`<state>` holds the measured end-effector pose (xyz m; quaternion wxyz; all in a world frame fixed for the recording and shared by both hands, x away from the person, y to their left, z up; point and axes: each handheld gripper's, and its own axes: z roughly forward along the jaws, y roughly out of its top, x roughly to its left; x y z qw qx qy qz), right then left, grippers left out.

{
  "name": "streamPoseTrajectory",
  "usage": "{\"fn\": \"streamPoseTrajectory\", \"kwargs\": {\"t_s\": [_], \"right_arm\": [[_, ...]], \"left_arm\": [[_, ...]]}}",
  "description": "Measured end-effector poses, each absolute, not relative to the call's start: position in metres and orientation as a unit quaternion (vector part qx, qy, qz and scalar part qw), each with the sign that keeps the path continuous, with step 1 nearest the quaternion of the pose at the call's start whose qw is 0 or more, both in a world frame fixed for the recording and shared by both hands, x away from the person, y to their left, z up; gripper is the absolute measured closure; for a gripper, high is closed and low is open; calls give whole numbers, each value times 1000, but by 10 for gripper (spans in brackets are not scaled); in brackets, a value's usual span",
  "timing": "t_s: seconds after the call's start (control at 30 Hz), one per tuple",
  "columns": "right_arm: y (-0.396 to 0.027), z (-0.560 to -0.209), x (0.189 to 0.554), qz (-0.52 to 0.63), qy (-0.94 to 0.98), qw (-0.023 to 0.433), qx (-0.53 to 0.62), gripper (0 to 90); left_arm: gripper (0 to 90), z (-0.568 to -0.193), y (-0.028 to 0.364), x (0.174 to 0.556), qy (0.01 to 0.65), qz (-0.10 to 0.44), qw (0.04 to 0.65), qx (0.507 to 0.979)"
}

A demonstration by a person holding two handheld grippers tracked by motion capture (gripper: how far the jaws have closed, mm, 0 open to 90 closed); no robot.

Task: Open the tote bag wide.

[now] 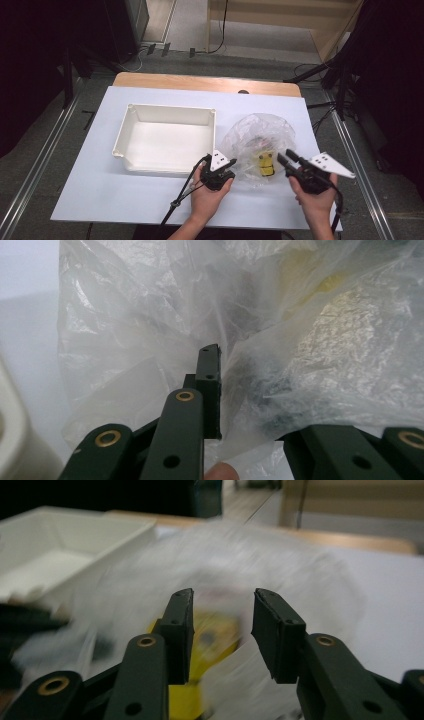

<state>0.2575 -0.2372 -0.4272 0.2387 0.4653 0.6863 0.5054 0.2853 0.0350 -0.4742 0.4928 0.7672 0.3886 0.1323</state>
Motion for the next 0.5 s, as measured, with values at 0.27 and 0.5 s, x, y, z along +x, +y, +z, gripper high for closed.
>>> {"fn": "streamPoseTrajectory", "kwargs": {"t_s": [0.27, 0.5], "right_arm": [[-215, -453, 285, 465, 690, 237, 503, 386], [-209, -459, 280, 456, 707, 219, 493, 786]], "left_arm": [[727, -474, 38, 285, 386, 125, 509, 759], [735, -474, 40, 286, 391, 122, 516, 752]]}}
